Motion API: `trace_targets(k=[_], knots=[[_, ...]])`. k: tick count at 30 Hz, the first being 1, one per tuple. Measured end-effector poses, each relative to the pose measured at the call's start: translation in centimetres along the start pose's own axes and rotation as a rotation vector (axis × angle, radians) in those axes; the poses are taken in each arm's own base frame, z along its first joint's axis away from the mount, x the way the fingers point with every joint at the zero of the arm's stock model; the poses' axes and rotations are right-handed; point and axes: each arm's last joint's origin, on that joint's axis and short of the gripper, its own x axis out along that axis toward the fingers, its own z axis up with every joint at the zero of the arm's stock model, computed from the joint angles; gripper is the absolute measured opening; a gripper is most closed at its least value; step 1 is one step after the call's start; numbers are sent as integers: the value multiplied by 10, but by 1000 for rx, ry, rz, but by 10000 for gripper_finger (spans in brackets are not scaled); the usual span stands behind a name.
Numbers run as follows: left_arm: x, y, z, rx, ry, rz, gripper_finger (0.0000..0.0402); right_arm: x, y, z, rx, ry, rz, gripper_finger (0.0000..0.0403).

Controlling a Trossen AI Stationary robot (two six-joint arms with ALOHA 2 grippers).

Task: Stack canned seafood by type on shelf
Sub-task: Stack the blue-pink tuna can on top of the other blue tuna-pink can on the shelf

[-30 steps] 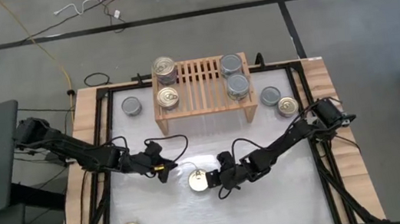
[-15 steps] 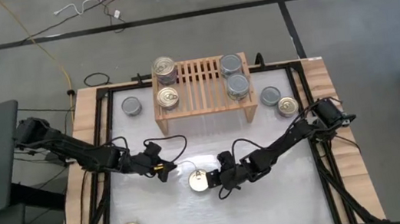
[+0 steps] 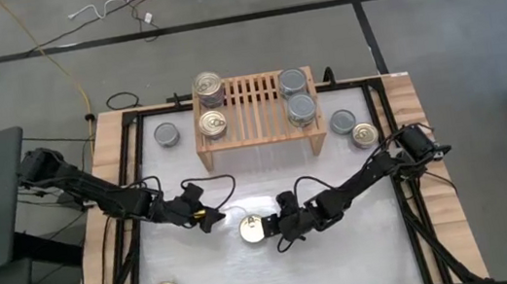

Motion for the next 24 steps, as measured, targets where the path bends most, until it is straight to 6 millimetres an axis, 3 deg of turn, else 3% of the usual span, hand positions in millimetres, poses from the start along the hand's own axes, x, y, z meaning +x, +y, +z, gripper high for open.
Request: trace_targets(k=[5, 12, 24], knots=[[0, 0, 1, -105, -57, 16, 180, 0, -2, 0, 13, -8, -16, 81], [0, -2, -3, -116, -51, 1, 180, 0, -2, 0, 13, -10, -16, 56], [38, -2, -27, -192, 6, -78, 180, 1, -5, 1, 6, -12, -38, 22]])
